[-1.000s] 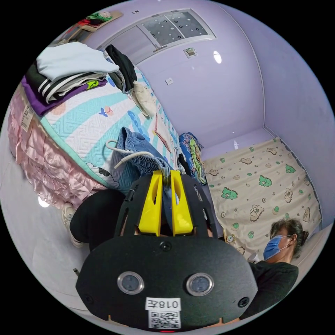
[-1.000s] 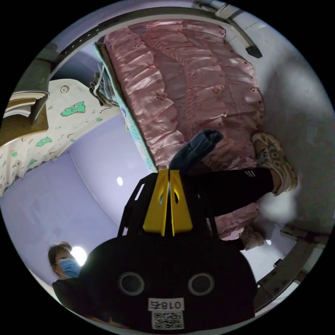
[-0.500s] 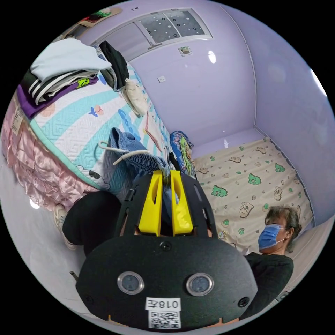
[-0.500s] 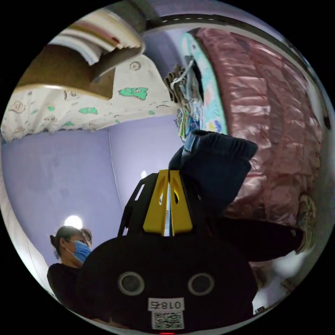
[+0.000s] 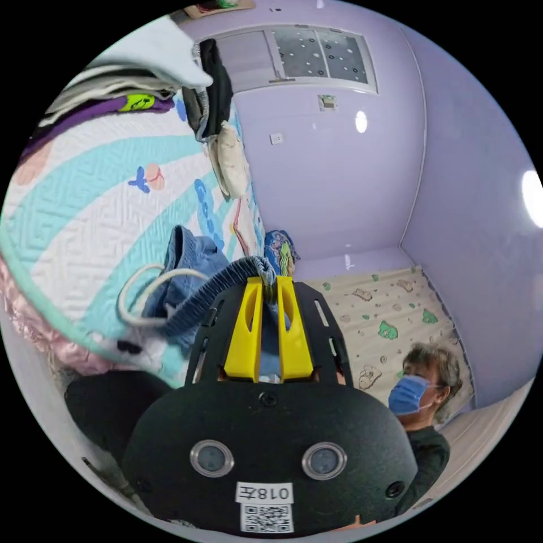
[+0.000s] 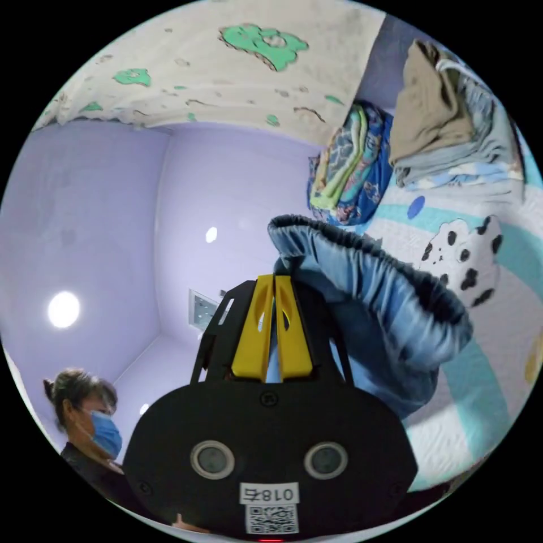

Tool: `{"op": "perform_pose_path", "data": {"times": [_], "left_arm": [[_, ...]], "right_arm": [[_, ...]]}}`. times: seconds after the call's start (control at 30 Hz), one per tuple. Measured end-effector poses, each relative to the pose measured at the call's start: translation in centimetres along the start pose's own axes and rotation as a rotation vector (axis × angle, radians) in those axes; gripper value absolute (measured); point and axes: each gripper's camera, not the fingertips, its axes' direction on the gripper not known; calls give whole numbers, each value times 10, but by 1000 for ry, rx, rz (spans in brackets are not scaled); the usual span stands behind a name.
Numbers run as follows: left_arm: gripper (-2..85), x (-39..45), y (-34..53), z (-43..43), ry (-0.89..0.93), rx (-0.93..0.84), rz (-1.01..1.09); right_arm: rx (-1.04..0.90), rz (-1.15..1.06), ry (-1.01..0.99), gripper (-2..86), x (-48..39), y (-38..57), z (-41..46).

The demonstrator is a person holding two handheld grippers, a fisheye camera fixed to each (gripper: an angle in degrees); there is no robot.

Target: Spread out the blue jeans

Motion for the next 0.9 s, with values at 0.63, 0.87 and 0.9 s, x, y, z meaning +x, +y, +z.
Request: {"op": "perform_pose_path", "data": {"times": [0.63, 0.87, 0.9], "left_arm": [[73, -114, -97, 98, 48, 156, -290], [126, -112, -111, 89, 70, 267, -320], [125, -97, -119, 85, 77, 253, -260]], "right_arm": [[-134, 203, 381, 18, 39, -4, 270], [-333, 201, 418, 88, 27, -15, 317], [-346, 178, 432, 90, 20, -17, 319]]}}
